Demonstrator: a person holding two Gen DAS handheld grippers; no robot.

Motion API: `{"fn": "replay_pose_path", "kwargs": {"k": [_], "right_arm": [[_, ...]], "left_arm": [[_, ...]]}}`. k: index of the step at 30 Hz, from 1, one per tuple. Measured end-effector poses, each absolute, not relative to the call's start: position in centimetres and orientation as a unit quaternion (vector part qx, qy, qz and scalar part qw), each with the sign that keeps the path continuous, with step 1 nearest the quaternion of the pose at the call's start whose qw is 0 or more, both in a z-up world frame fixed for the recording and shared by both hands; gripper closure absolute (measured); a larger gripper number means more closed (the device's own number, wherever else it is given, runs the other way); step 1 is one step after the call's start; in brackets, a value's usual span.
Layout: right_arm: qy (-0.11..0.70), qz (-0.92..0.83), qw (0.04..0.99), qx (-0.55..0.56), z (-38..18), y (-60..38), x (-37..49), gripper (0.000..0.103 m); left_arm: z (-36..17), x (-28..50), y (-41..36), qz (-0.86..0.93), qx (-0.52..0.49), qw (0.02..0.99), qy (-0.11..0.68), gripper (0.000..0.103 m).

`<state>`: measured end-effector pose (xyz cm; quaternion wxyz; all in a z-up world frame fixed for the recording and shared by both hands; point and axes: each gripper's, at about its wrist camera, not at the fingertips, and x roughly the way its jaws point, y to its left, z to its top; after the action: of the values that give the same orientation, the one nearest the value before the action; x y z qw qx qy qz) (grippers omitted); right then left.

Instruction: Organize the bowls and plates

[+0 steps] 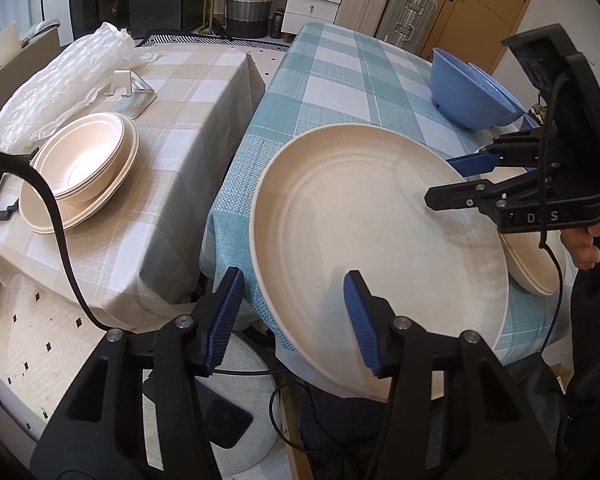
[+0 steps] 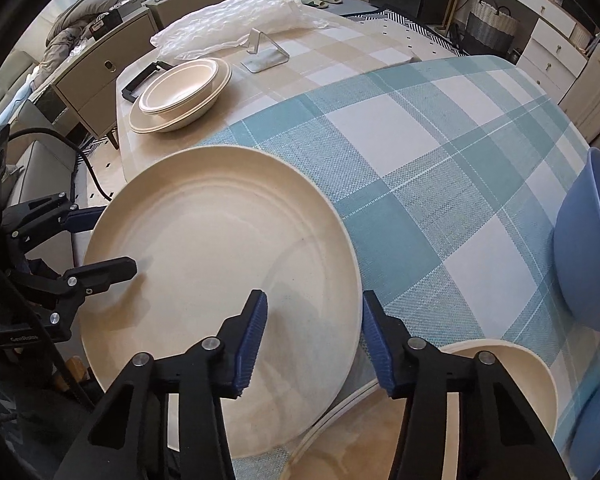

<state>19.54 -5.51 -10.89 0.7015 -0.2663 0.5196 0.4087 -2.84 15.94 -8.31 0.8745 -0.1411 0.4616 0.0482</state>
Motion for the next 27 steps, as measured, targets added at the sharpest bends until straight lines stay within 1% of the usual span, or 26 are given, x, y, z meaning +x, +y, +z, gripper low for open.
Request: {"fn": "replay_pose_path", "kwargs": {"k": [1,3,4,8,11,12,13,15,18,22,27], "right_arm": [[0.521,0.407,0.701,-0.268,-11.1,-5.5,19.6,0.062],[0.526,0.404,0.698,-0.271,-11.5,-5.5,19.6,0.069],[0.524,0.405,0.699,-0.269,-11.5,-5.5,19.6,0.069],[0.524,0.399,0.702,-0.271,-11.6,-5.3,19.4,0.071],[0.520,0.394,0.704,-0.281,-11.6,-5.1,19.2,0.072],[0.515,0.390,0.709,-0.284,-11.5,-5.0,19.1,0.075],[0.508,0.385,0.715,-0.288,-11.4,-5.0,19.0,0.077],[0.497,0.384,0.719,-0.297,-11.3,-4.9,18.6,0.078],[0.498,0.381,0.722,-0.292,-11.2,-5.2,18.7,0.081],[0.496,0.380,0.728,-0.283,-11.0,-5.4,18.6,0.082],[0.487,0.379,0.739,-0.270,-10.1,-5.9,17.9,0.086]], "left_arm": [[-8.3,-2.9,15.8,0.051,-0.138,0.875,0.460,0.061],[-8.3,-2.9,15.5,0.054,-0.129,0.877,0.459,0.064],[-8.3,-3.0,15.3,0.053,-0.124,0.878,0.459,0.067],[-8.3,-3.1,15.0,0.062,-0.112,0.880,0.457,0.070],[-8.3,-3.2,15.3,0.065,-0.117,0.880,0.455,0.076],[-8.3,-3.3,15.4,0.067,-0.117,0.881,0.454,0.078],[-8.3,-3.3,15.3,0.069,-0.116,0.881,0.453,0.078],[-8.3,-3.6,15.2,0.073,-0.111,0.882,0.451,0.078],[-8.3,-3.8,15.2,0.074,-0.114,0.883,0.449,0.079],[-8.3,-4.0,15.7,0.071,-0.125,0.882,0.448,0.080],[-8.4,-4.2,16.4,0.073,-0.140,0.883,0.442,0.081]]}}
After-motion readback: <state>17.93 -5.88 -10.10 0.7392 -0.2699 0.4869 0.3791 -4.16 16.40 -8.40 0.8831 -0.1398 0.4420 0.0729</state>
